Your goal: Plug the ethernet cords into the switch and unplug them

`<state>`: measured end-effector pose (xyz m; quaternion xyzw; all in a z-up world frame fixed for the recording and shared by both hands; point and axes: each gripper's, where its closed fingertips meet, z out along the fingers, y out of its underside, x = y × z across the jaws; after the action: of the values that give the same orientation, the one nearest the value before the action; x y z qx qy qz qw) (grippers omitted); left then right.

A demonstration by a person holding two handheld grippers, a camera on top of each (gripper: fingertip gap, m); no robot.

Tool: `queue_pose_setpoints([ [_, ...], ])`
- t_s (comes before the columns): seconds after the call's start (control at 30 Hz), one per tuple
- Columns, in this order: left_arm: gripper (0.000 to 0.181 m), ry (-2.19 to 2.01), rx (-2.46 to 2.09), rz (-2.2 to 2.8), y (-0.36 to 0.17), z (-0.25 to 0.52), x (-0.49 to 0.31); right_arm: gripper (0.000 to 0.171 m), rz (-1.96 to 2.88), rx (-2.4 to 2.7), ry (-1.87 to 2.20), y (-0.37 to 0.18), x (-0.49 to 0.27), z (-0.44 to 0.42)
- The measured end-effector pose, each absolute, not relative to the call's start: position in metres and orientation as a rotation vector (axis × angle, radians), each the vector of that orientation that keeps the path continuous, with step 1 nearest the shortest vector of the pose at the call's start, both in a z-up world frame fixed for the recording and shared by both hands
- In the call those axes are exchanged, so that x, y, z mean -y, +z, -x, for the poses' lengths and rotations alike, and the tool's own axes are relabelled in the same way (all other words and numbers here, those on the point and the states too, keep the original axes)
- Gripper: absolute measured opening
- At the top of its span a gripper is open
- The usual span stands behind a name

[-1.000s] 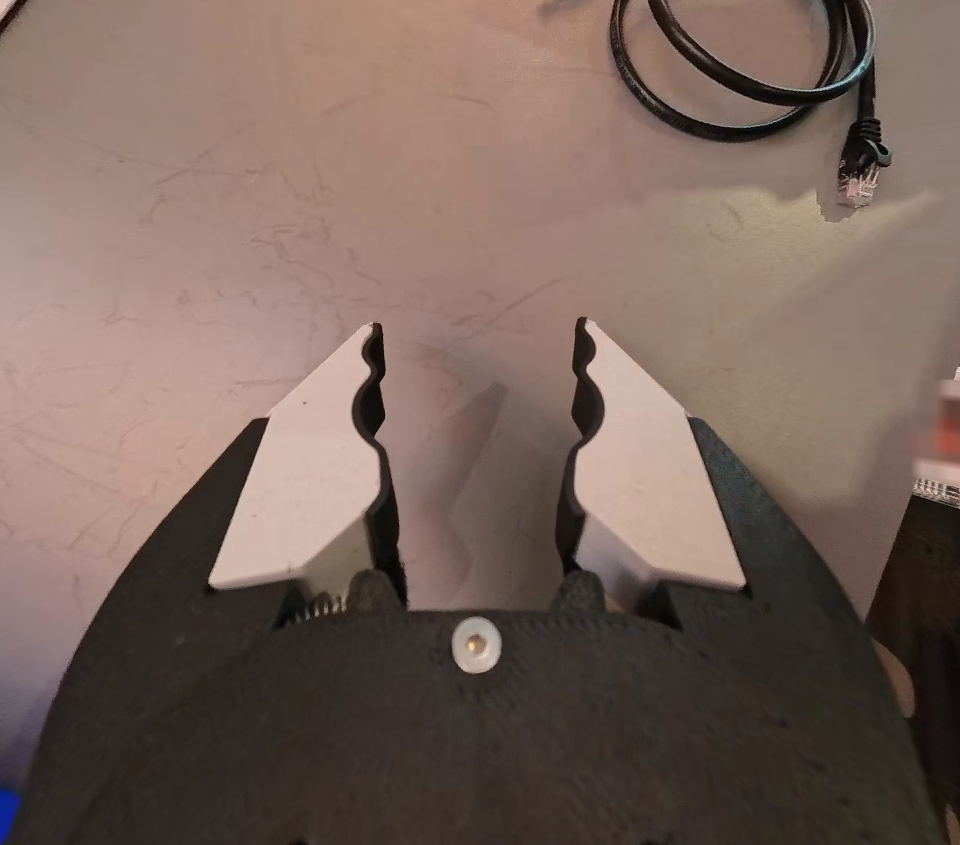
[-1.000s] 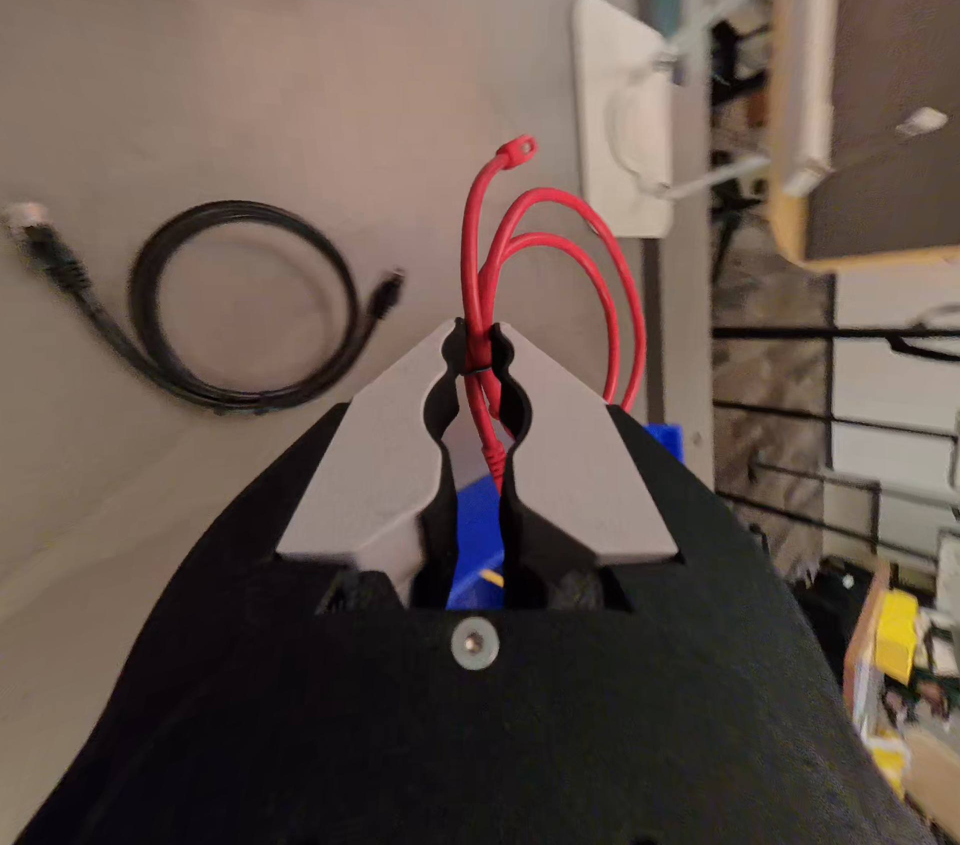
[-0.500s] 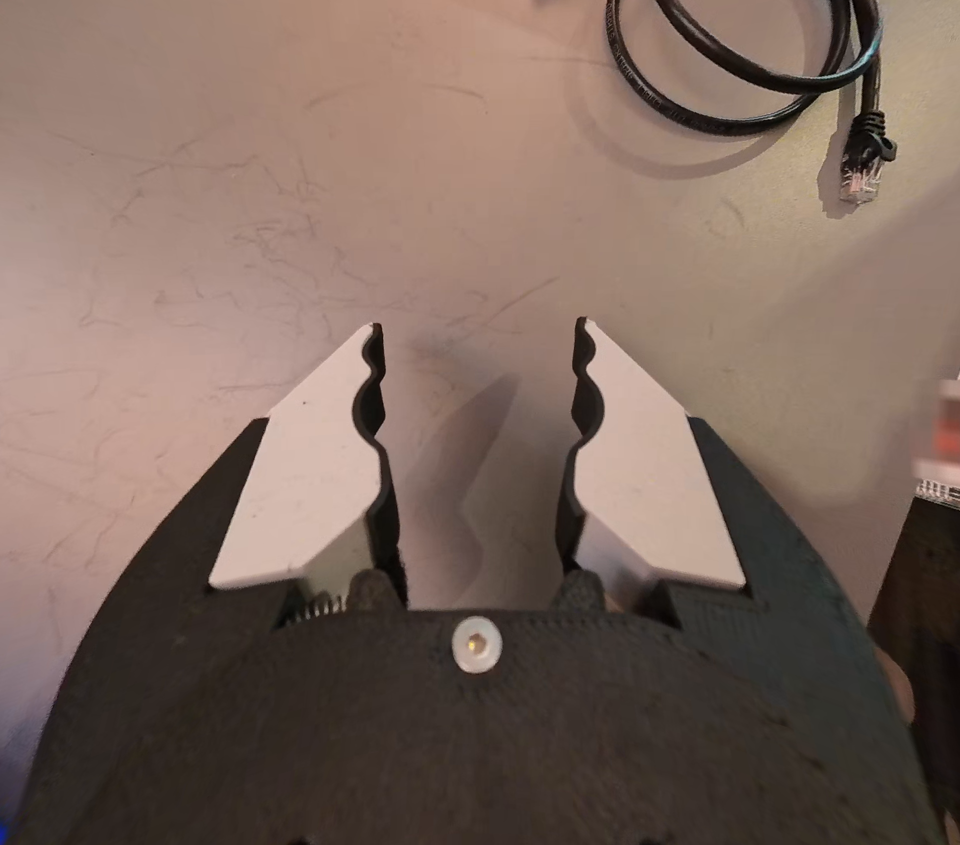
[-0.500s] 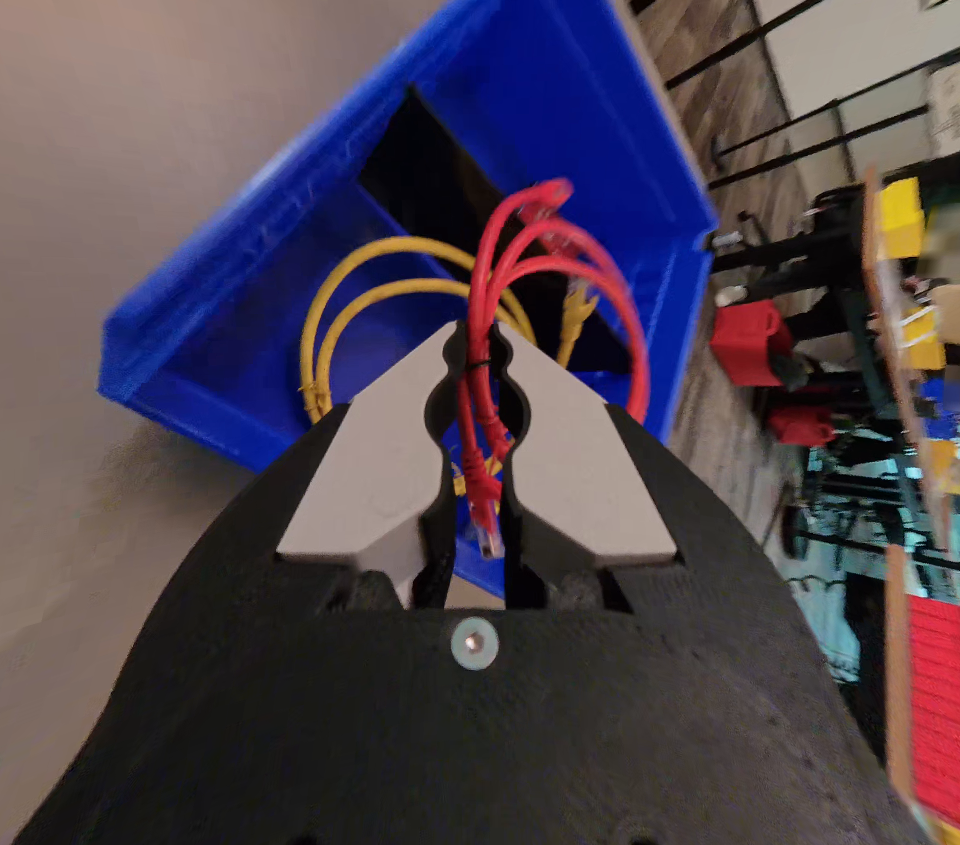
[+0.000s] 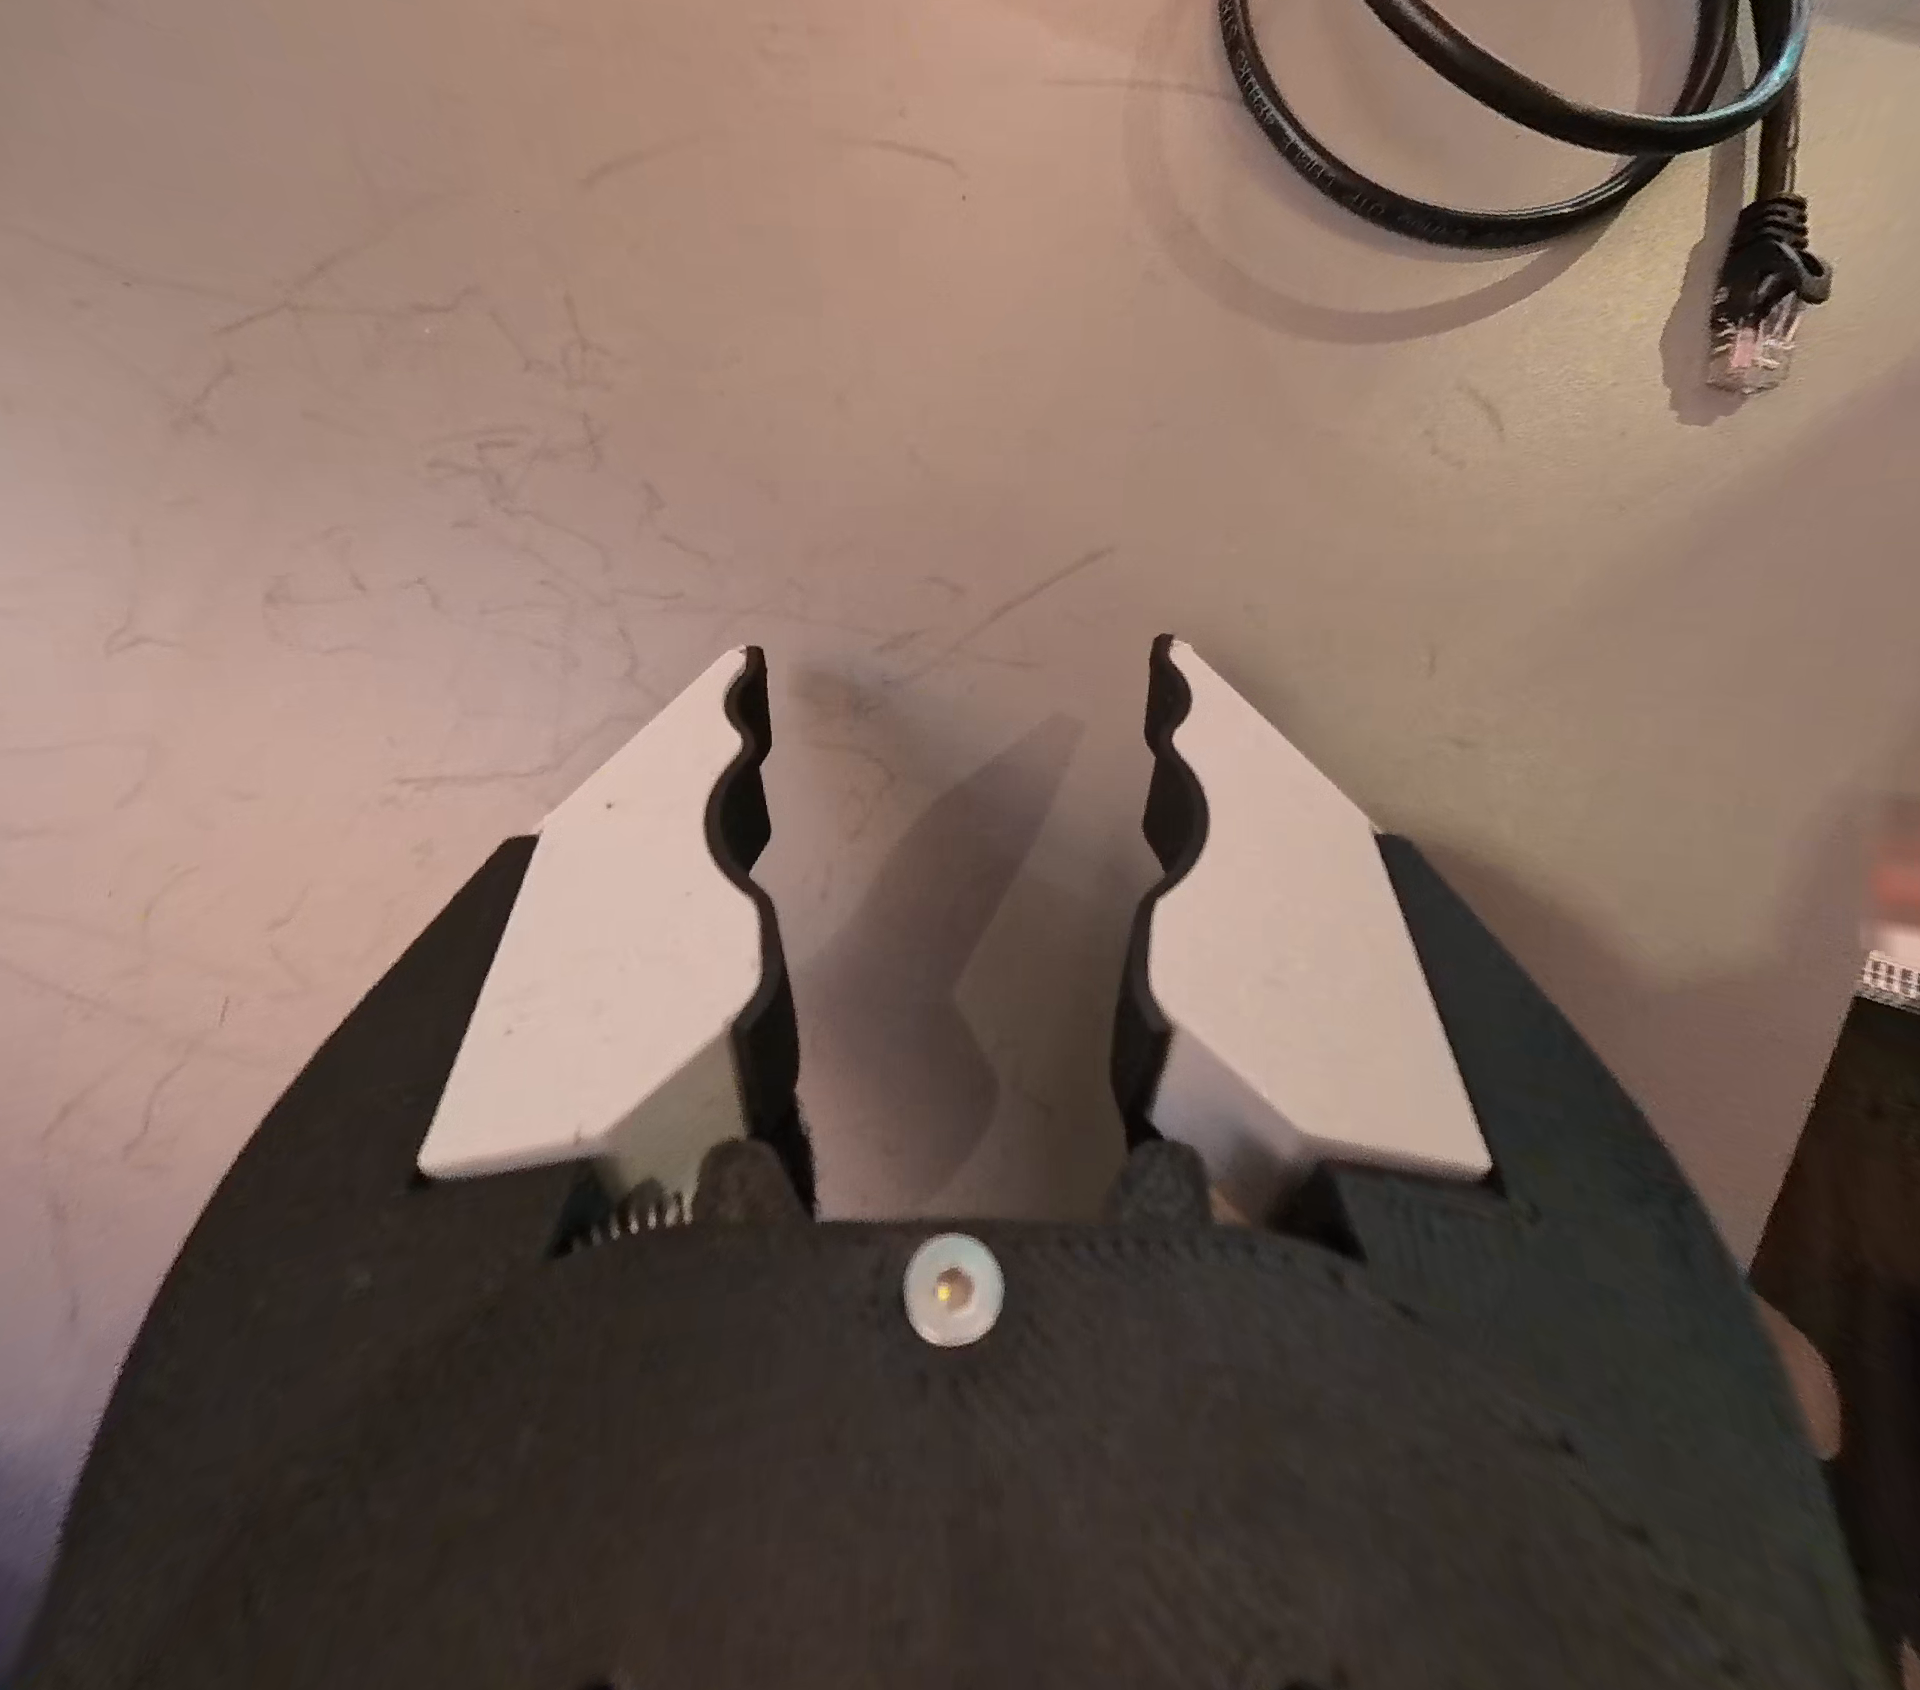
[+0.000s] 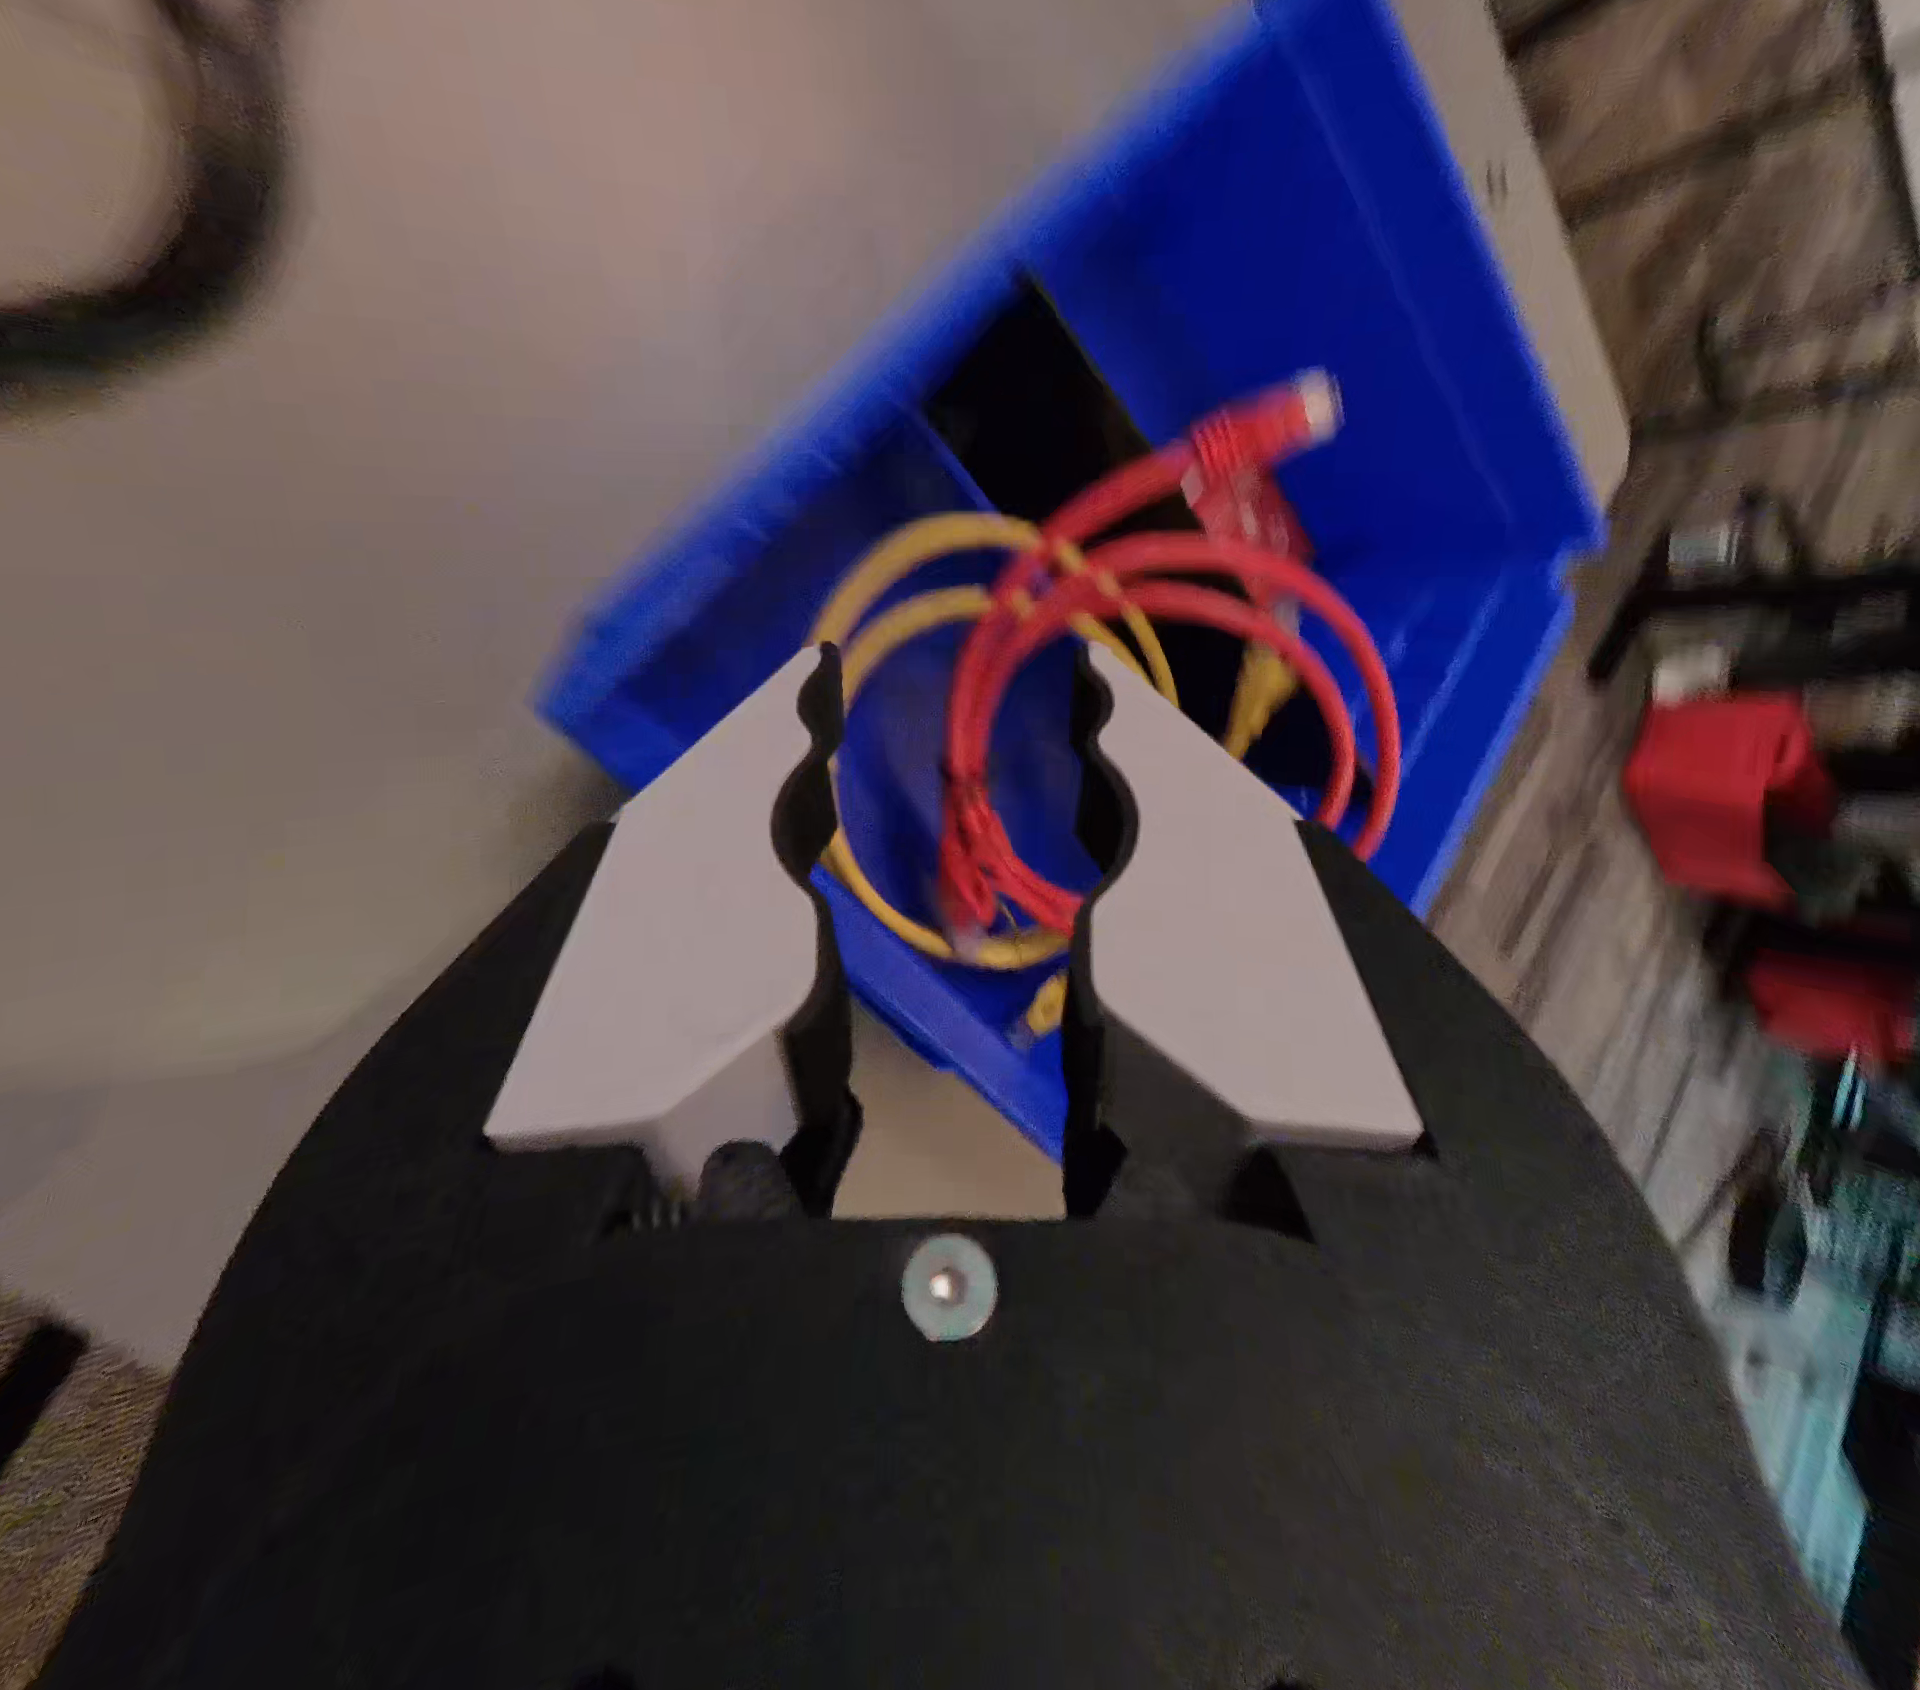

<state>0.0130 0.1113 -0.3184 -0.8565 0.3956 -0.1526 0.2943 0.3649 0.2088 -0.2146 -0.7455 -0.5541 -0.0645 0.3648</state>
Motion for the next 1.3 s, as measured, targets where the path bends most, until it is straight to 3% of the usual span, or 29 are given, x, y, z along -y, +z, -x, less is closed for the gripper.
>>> queue_pose_setpoints([
  [0.1, 0.07, -0.414, -1.056, 2.283, -0.32, -0.014, -0.112, 0.046, 1.674, 1.763, 0.028, -0.21, -0.139, -0.287],
  [0.37, 0.07, -0.395, -1.089, 2.267, -0.317, -0.017, -0.107, 0.042, 1.641, 2.264, 0.159, -0.317, -0.069, -0.225],
  [0.53, 0.07, -0.403, -1.073, 2.263, -0.314, -0.014, -0.108, 0.011, 1.73, 2.243, 0.277, -0.328, -0.068, -0.212],
  [0.67, 0.07, -0.4, -1.078, 2.259, -0.313, -0.014, -0.108, 0.008, 1.776, 2.057, 0.409, -0.296, -0.078, -0.197],
  [0.8, 0.07, -0.403, -1.075, 2.263, -0.315, -0.014, -0.108, 0.003, 1.716, 1.768, 0.36, -0.227, -0.114, -0.205],
  [0.93, 0.07, -0.403, -1.081, 2.266, -0.316, -0.015, -0.108, 0.003, 1.603, 1.497, 0.196, -0.147, -0.151, -0.238],
  [1.03, 0.07, -0.4, -1.083, 2.268, -0.317, -0.016, -0.108, 0.004, 1.606, 1.332, -0.011, -0.116, -0.183, -0.281],
  [1.17, 0.07, -0.403, -1.08, 2.269, -0.317, -0.016, -0.108, 0.004, 1.695, 1.183, -0.103, -0.135, -0.219, -0.334],
  [1.3, 0.07, -0.396, -1.085, 2.271, -0.317, -0.016, -0.107, 0.006, 1.85, 1.13, -0.021, -0.208, -0.237, -0.363],
])
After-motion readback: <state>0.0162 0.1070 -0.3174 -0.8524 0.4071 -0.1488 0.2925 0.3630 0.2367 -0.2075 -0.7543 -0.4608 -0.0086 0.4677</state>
